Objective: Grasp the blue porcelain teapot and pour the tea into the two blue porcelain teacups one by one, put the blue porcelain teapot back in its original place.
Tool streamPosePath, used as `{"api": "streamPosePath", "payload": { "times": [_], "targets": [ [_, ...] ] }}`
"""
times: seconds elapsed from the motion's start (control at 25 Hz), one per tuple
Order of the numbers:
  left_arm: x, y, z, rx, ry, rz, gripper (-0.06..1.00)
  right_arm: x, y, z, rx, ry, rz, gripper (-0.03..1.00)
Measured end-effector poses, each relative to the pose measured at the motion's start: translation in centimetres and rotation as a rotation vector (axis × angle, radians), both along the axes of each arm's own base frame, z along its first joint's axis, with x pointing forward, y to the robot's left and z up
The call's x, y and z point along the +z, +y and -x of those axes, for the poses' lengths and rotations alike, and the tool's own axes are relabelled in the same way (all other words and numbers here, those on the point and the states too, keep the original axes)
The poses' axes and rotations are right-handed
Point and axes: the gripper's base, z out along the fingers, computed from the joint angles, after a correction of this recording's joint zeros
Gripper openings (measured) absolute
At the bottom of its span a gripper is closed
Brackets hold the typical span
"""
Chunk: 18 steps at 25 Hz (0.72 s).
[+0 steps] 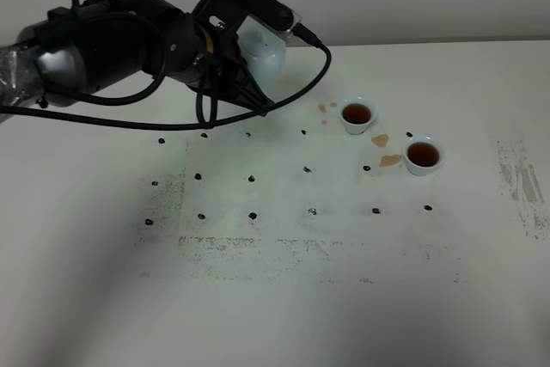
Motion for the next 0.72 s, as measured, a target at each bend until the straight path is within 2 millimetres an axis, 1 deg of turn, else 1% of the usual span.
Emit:
{"api": "streamPosePath", "payload": {
  "times": [0.12,0.24,0.4,0.52,0.72],
  "targets": [
    [-0.5,2.5,0.1,0.113,0.036,0.034,0.07,0.0,0.0,0.0,0.0,0.0,0.0,0.44],
    [-1.5,4.8,0.1,0.218,0.061,0.05,0.07,0.0,0.0,0.0,0.0,0.0,0.0,0.44],
    [-3.1,6.8,0.3,0.304,0.091,0.047,0.07,0.0,0.0,0.0,0.0,0.0,0.0,0.44],
    [-3.9,7.3,0.4,0.331,0.105,0.051,0.07,0.0,0.0,0.0,0.0,0.0,0.0,0.44],
    [-5.2,7.2,0.0,0.333,0.122,0.051,0.07,0.0,0.0,0.0,0.0,0.0,0.0,0.44]
  ]
}}
